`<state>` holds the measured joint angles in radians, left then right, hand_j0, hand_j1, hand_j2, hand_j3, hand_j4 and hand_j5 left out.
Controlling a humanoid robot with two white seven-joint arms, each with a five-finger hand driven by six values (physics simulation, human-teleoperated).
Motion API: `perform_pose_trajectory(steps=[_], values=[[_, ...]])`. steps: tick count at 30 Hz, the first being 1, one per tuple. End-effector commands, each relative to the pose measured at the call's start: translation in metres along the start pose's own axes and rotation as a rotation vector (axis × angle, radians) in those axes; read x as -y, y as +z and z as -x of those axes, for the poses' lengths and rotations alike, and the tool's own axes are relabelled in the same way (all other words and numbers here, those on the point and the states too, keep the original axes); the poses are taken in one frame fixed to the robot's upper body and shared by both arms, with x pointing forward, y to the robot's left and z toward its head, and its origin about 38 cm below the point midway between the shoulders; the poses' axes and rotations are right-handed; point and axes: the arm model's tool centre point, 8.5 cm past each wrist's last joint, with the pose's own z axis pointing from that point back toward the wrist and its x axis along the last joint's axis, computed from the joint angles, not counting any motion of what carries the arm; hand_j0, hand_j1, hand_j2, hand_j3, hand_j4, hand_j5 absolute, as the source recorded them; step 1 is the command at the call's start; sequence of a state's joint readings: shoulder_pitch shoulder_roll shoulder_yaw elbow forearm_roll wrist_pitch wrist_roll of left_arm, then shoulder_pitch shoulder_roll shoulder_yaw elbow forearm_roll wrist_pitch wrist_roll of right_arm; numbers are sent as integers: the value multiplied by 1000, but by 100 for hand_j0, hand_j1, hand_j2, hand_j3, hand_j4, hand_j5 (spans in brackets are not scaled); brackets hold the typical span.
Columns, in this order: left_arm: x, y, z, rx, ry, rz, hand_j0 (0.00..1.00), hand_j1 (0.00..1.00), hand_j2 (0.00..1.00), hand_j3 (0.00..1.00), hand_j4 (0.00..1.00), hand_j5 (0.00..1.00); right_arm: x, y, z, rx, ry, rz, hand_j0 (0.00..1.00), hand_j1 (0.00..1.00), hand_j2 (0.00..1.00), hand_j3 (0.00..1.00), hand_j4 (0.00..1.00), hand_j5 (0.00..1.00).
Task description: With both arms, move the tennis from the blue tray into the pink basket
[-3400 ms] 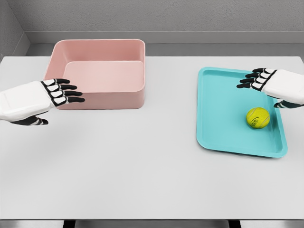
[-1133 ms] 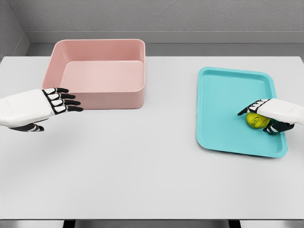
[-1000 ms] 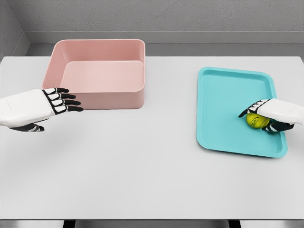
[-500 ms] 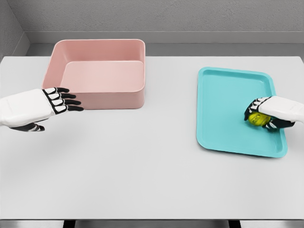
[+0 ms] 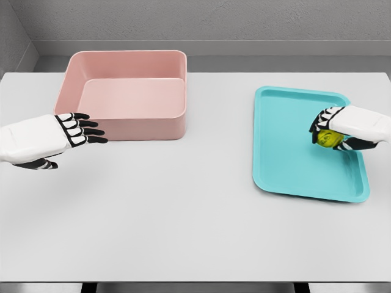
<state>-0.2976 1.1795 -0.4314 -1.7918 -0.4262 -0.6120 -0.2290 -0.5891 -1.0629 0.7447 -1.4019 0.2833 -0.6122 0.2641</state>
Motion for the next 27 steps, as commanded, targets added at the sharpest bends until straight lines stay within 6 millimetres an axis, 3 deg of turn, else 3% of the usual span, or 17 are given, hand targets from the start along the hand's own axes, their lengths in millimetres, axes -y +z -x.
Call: perform_pose_trajectory(steps=[1,10,18,27], values=[[-1,0,0,-1,4,-3,100,100,100,100,100,100,7,-4,-11,33,16,13,43,43,43,43,43,43],[-1,0,0,0,3,-3,100,100,100,100,100,100,19,-23,-53,164,71,6,41,41,41,41,41,41],[-1,0,0,1,5,-4,100,100,100,100,100,100,24,-42,-79,246,99,19,39,39,39,39,39,39],[-1,1,0,0,4,-3,100,100,100,100,100,100,32,-81,-126,386,143,36,38,38,38,38,38,38]])
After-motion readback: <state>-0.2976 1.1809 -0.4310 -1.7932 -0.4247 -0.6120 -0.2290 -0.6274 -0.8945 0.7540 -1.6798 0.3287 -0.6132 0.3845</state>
